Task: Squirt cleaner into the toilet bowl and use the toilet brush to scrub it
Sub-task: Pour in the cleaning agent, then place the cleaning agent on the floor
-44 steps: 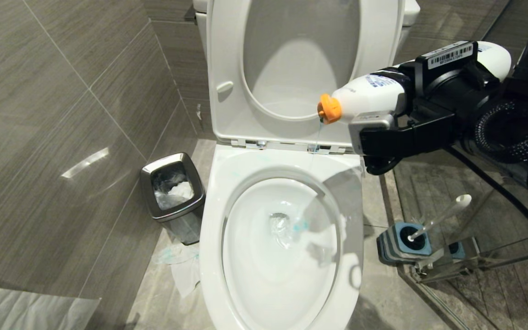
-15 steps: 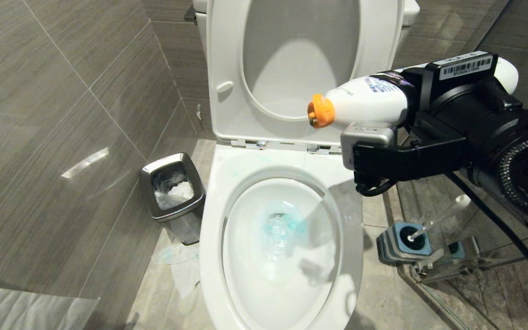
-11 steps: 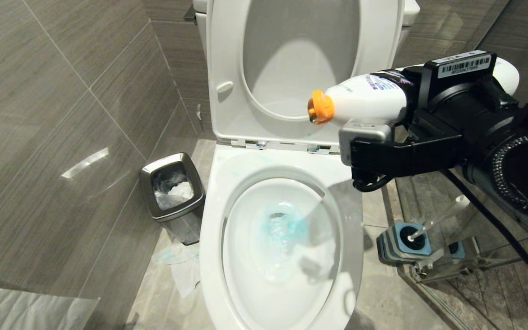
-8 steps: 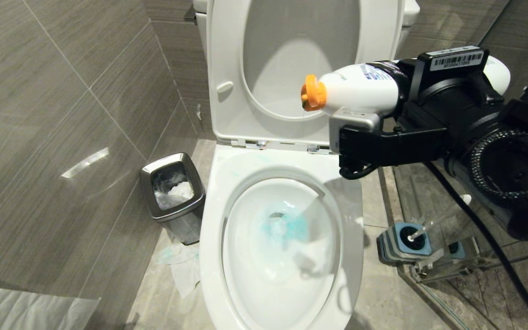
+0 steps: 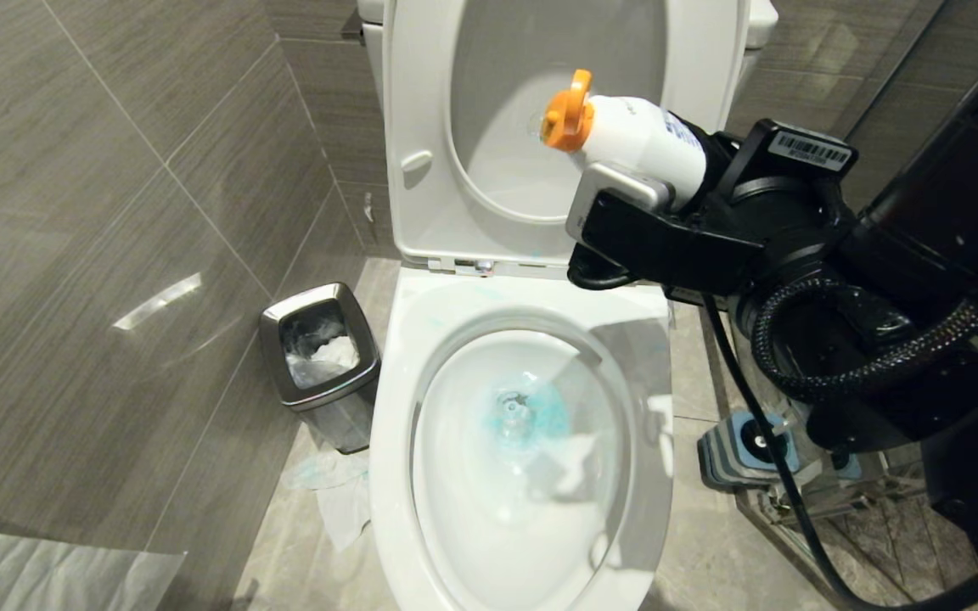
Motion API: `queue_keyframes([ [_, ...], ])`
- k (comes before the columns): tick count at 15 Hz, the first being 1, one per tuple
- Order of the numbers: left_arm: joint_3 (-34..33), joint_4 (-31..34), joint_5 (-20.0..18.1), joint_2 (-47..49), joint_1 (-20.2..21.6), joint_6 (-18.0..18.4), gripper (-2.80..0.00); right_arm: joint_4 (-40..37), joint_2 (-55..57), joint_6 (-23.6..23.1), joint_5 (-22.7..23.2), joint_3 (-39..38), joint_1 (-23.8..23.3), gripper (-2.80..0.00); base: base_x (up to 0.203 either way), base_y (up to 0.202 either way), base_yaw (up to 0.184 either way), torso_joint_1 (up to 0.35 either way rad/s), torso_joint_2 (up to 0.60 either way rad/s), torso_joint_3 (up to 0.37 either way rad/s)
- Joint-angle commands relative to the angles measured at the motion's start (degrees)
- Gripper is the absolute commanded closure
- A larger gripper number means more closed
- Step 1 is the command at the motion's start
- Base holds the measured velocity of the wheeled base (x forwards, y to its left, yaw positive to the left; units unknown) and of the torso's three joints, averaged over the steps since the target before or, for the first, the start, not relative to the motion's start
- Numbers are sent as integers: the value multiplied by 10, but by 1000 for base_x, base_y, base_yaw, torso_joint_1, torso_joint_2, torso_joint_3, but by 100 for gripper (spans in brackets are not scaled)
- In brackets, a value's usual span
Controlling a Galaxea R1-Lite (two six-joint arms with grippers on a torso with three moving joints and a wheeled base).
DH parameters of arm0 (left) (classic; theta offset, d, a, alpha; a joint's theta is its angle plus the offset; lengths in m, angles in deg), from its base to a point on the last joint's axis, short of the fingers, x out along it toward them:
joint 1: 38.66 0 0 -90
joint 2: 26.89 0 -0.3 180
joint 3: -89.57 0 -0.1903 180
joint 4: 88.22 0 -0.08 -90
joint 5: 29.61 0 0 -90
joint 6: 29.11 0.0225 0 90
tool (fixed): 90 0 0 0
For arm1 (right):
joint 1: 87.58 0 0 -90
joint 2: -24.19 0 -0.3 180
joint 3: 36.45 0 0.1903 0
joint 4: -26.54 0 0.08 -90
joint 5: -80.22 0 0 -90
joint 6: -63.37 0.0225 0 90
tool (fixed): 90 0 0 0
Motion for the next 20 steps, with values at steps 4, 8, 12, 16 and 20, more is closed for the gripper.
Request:
queue_keyframes([
  [4, 0, 0, 0, 0, 0, 0, 0, 61, -12, 100, -3, -47, 0, 0, 0, 0, 0, 0, 0, 0],
  [8, 0, 0, 0, 0, 0, 0, 0, 69, -36, 212, -14, -74, 0, 0, 0, 0, 0, 0, 0, 0],
  [12, 0, 0, 0, 0, 0, 0, 0, 69, -46, 316, -18, -77, -1, 0, 0, 0, 0, 0, 0, 0],
  [16, 1, 0, 0, 0, 0, 0, 0, 67, -63, 425, -18, -100, -4, 0, 0, 0, 0, 0, 0, 0],
  [20, 0, 0, 0, 0, 0, 0, 0, 65, -92, 498, -16, -133, -39, 0, 0, 0, 0, 0, 0, 0],
])
